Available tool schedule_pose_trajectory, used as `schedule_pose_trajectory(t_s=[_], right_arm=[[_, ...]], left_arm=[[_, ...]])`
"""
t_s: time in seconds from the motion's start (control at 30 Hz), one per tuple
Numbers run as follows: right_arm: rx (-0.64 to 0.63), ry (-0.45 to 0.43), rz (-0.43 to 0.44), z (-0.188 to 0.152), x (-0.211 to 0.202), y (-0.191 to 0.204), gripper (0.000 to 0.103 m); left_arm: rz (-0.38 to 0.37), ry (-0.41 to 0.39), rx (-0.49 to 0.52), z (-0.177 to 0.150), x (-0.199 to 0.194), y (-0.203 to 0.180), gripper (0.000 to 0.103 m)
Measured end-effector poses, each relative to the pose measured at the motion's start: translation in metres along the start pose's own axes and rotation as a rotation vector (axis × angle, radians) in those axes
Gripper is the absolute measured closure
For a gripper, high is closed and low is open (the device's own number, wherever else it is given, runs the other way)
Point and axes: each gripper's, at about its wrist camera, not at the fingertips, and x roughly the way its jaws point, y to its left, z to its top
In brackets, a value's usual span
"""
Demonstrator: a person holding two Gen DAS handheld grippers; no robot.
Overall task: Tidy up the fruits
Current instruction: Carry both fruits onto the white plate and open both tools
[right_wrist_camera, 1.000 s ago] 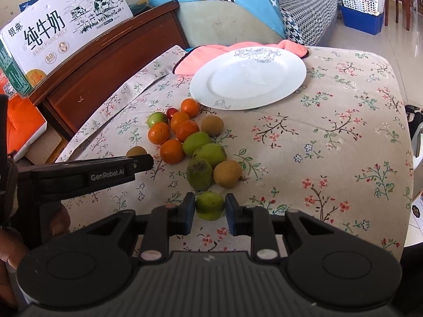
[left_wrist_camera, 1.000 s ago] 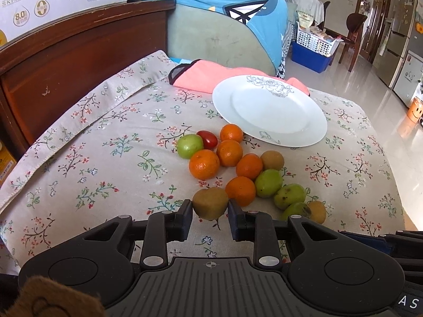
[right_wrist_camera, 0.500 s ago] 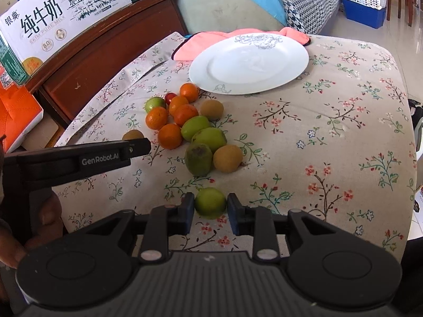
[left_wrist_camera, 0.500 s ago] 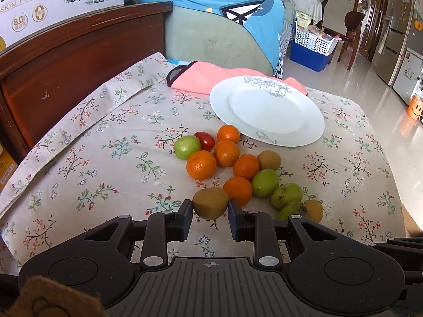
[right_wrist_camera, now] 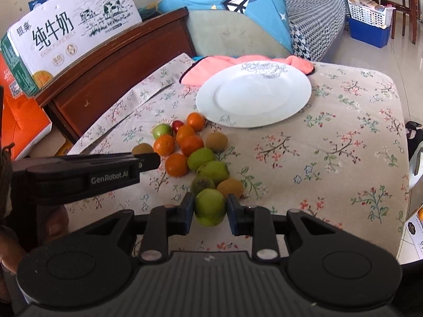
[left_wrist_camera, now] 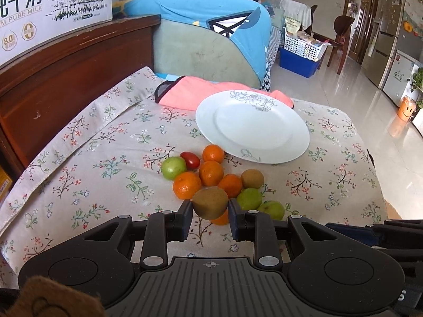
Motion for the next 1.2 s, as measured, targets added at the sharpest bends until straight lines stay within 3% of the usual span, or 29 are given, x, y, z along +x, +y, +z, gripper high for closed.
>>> schedule_pose_trajectory(t_s=[0.3, 0.57, 0.77, 1.2], right_arm=[[0.027, -0.062, 0.023, 0.056, 0.008, -0.02, 0.076], [0.139, -0.057, 0.017, 0.093, 0.039, -0.049, 0.076], [0.197, -0.035, 0.02, 0.105, 0.062, -0.06, 0.076], [0.282, 0.008, 0.012, 0.113, 0.096, -0.068, 0.076]], left_arm=[[-0.054, 0.011, 0.008, 0.035, 0.018, -0.002, 0.077], [-0.067, 0.02, 0.036, 0.061, 0.049, -0.004, 0.077], [-0.108, 0.026, 0.07, 0.073, 0.07, -0.01, 0.077], [-0.122, 0.078, 0.081, 0.079, 0.107, -0.018, 0.076]])
